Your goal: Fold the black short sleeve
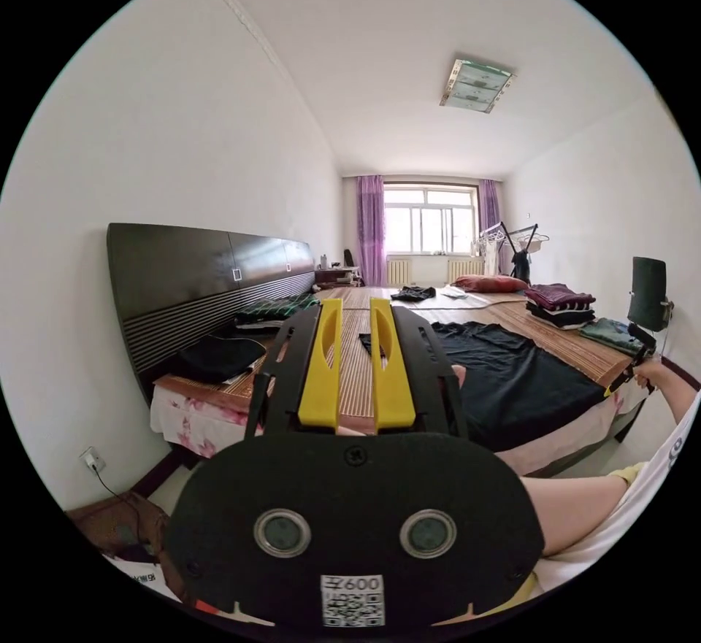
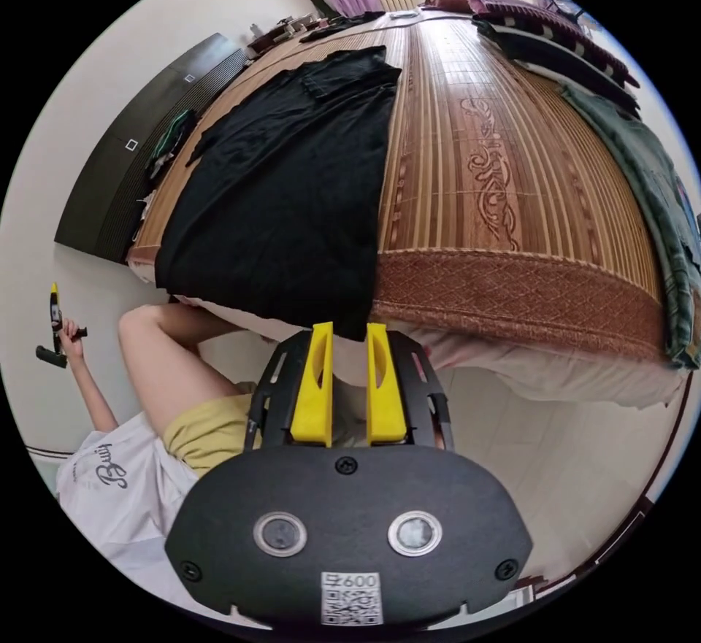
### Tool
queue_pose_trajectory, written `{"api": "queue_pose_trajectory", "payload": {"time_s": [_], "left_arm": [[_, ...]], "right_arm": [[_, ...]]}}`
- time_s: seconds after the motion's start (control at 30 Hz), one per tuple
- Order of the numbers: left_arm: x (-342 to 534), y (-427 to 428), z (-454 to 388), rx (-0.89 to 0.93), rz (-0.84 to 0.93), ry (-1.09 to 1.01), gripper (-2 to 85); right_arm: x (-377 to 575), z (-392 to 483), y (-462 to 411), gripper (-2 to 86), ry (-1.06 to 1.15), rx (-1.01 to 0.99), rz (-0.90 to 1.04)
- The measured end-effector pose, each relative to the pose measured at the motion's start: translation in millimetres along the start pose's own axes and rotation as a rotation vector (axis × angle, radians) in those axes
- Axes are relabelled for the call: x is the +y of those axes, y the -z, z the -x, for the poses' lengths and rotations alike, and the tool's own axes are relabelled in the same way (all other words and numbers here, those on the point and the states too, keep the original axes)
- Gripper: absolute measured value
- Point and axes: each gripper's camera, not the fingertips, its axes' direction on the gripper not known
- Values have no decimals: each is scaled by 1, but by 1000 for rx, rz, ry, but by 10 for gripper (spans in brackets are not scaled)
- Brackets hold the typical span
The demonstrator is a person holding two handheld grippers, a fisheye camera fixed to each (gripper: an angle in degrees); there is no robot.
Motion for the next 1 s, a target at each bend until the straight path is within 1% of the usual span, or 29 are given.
{"api": "queue_pose_trajectory", "payload": {"time_s": [0.03,0.1,0.17,0.23,0.33,0.4,0.43,0.5,0.53,0.57,0.6,0.63,0.67,0.7,0.73,0.77,0.8,0.87,0.9,0.97,1.0], "left_arm": [[-3,4,-2,-8,-2,-3,46],[-12,15,-11,-33,1,-9,42],[-19,14,-15,-38,30,2,40],[-30,5,-18,-27,75,15,38],[-52,-18,-27,-4,159,25,39],[-72,-36,-41,8,221,35,43],[-77,-41,-46,10,232,37,45],[-99,-58,-65,26,277,45,53],[-106,-62,-70,34,291,44,58],[-120,-70,-82,53,325,28,67],[-136,-75,-94,70,363,-9,76],[-144,-77,-101,75,383,-34,81],[-161,-80,-113,68,418,-82,89],[-177,-83,-121,50,443,-116,96],[-186,-85,-123,40,461,-117,99],[-203,-93,-123,31,509,-84,106],[-221,-104,-119,63,550,-24,113],[-249,-121,-110,160,580,89,121],[-269,-129,-105,208,575,174,124],[-301,-132,-104,234,520,259,127],[-324,-132,-108,229,471,278,130]], "right_arm": [[9,-7,-3,6,5,29,-26],[20,-22,-5,-2,1,-11,-43],[30,-53,-9,-6,-6,-102,-1],[37,-76,-14,-8,-29,-173,36],[57,-108,-24,-8,-51,-207,39],[68,-131,-34,-8,-101,-237,25],[76,-146,-45,-8,-143,-274,33],[88,-164,-61,-8,-190,-275,68],[96,-167,-65,-8,-183,-156,115],[107,-157,-58,-8,-129,120,100],[114,-150,-53,-8,-102,277,77],[125,-136,-42,-8,-91,560,-26],[133,-120,-27,-8,-82,744,-174],[134,-111,-20,-8,-60,787,-250],[133,-94,-8,-8,-8,774,-393],[128,-78,-2,-9,61,660,-535],[124,-72,-1,-9,100,581,-601],[99,-50,-16,-9,266,234,-819],[91,-44,-23,-9,310,157,-869],[48,-19,-59,-9,403,-53,-1028],[36,-12,-67,-9,406,-87,-1058]]}}
